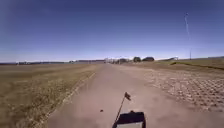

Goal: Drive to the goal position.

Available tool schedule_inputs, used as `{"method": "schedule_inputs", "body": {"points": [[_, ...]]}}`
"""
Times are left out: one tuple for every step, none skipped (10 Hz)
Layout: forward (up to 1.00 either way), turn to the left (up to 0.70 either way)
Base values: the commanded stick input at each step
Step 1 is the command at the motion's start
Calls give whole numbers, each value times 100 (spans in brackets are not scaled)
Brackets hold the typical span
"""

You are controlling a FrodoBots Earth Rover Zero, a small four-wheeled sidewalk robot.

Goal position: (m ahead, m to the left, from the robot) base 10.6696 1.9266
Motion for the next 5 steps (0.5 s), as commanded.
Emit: {"method": "schedule_inputs", "body": {"points": [[100, 0], [100, 0], [100, 0], [100, 0], [100, 0]]}}
